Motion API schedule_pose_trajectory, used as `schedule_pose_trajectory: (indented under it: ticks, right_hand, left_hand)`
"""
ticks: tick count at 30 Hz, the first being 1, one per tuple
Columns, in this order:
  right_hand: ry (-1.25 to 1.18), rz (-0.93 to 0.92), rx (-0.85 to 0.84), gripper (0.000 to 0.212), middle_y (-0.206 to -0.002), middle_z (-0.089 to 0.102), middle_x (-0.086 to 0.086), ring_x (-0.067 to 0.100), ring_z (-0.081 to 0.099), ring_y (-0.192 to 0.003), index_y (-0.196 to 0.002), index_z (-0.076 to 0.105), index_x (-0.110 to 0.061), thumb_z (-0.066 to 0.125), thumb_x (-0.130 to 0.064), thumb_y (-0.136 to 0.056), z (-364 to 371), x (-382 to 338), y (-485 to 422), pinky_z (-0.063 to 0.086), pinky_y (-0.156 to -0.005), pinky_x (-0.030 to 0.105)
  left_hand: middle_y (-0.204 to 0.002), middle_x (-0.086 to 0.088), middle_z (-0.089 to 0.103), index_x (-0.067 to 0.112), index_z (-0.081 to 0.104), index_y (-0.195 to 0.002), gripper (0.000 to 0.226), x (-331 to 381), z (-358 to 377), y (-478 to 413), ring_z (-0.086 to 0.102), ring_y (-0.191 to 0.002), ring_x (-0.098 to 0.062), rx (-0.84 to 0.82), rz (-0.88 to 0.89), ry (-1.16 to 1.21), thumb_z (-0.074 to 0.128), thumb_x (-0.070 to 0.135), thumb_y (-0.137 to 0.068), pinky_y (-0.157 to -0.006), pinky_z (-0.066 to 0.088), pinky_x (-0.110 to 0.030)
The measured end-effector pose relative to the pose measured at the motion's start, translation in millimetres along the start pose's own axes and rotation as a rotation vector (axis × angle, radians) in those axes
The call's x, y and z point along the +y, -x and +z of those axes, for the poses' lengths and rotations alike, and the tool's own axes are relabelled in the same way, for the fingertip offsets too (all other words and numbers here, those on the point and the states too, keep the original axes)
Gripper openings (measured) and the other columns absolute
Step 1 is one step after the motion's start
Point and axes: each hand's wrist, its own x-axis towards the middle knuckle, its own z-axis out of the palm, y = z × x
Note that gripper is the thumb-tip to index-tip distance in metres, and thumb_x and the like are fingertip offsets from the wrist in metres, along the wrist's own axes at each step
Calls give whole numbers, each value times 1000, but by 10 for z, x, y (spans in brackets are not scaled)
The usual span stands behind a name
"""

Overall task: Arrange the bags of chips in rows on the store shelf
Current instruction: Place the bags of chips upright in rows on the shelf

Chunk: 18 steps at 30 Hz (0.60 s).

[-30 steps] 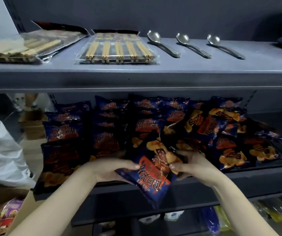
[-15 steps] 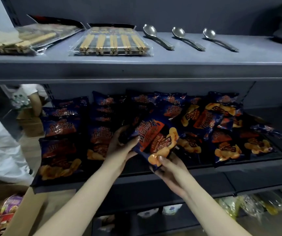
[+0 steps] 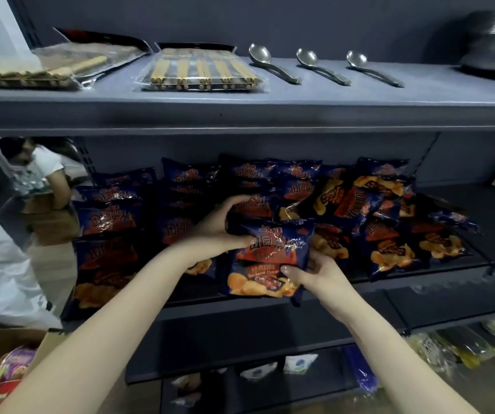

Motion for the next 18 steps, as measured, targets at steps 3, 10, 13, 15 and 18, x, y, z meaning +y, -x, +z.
schedule_pose_trajectory:
  ticks: [3, 10, 13, 15, 18]
  right_hand:
    - [31, -3, 96, 30, -108, 69, 1, 13, 66, -98, -108, 62, -17, 70, -6, -81, -11, 27, -115, 53, -85, 26]
    - [144, 32, 206, 43, -121, 62, 2, 18, 57, -113, -124, 55, -15, 67, -8, -84, 28, 234, -583, 44, -101, 40]
    - [173, 17, 221, 41, -122, 61, 1, 19, 56, -114, -125, 53, -15, 62, -7, -86, 219, 347, -721, 44, -101, 40]
    - [219, 28, 267, 40, -120, 59, -2, 18, 54, -114, -129, 50, -17, 57, -13, -89, 325, 366, -768, 44, -95, 31]
    - [332, 29, 359, 39, -121, 59, 1, 23, 54, -114, -130, 48, -21, 52, -20, -92, 392, 372, -786, 39, -83, 26]
  left_hand:
    - [-125, 0, 52, 37, 29, -138, 78, -47, 113, 12, 57, -107, -14, 147, -50, 105, 74, 15, -78, -93, 49, -31]
    - [-142, 1, 35, 20, 45, -131, 49, -144, 291, 218, 39, -129, -13, 365, 165, -185, 61, 10, -87, -102, 39, -23]
    - [-150, 1, 24, 20, 46, -131, 42, -298, 458, 346, 30, -136, -16, 215, 234, -568, 55, 17, -90, -109, 31, -28]
    - [-154, 1, 17, 21, 37, -140, 49, -446, 607, 425, 26, -138, -21, 113, 231, -786, 49, 25, -92, -107, 36, -32]
    - [-153, -1, 15, 19, 24, -146, 58, -645, 717, 475, 16, -141, -26, 30, 181, -942, 45, 33, -94, -97, 46, -37]
